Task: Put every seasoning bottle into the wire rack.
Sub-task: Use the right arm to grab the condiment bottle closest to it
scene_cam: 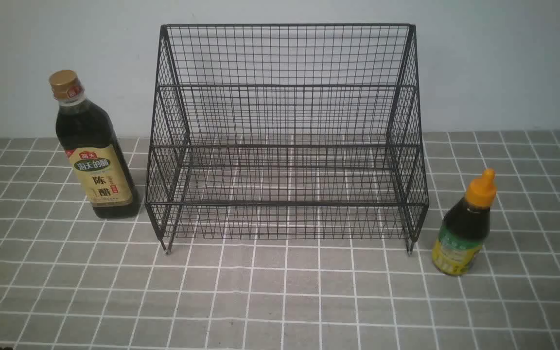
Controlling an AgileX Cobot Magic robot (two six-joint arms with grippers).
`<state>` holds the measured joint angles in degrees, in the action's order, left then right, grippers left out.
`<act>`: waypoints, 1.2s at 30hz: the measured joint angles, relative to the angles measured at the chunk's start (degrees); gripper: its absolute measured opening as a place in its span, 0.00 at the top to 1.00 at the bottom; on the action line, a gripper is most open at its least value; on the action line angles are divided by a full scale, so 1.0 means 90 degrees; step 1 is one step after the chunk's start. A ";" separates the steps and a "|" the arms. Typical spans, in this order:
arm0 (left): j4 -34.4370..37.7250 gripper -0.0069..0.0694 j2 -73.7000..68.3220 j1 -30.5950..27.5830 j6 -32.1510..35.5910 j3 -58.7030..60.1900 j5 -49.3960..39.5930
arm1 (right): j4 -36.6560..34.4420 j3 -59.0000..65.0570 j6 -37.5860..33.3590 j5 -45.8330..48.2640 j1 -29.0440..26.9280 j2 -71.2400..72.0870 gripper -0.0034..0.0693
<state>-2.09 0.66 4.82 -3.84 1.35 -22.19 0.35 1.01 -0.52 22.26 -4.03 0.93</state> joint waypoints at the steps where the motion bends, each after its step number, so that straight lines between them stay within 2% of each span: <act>1: 0.0000 0.92 0.0000 0.0000 0.0000 0.0000 0.0000 | 0.0000 0.0000 0.0000 0.0000 0.0000 0.0000 0.97; 23: 0.0000 0.92 0.0000 0.0000 0.0000 0.0000 0.0000 | -0.0143 0.0018 0.0058 -0.0120 0.0000 0.0000 0.97; 26: 0.0000 0.92 0.0000 0.0000 0.0000 0.0000 0.0000 | -0.0970 0.0059 0.0345 -0.0594 0.0000 0.0000 0.97; 29: 0.0000 0.92 0.0000 0.0000 0.0000 0.0000 0.0000 | -0.2533 0.0059 0.0951 -0.1596 0.0007 0.0000 0.97; 32: 0.0000 0.92 0.0000 0.0000 0.0000 0.0000 0.0000 | -0.3490 0.0059 0.1156 -0.2214 0.0007 0.0000 0.97; 36: 0.0000 0.92 0.0000 0.0000 0.0000 0.0000 0.0000 | -0.4040 0.0059 0.1090 -0.2674 0.0007 0.0000 0.97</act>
<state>-2.09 0.66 4.82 -3.84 1.35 -22.19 -36.01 1.54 9.29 -1.81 -3.97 0.93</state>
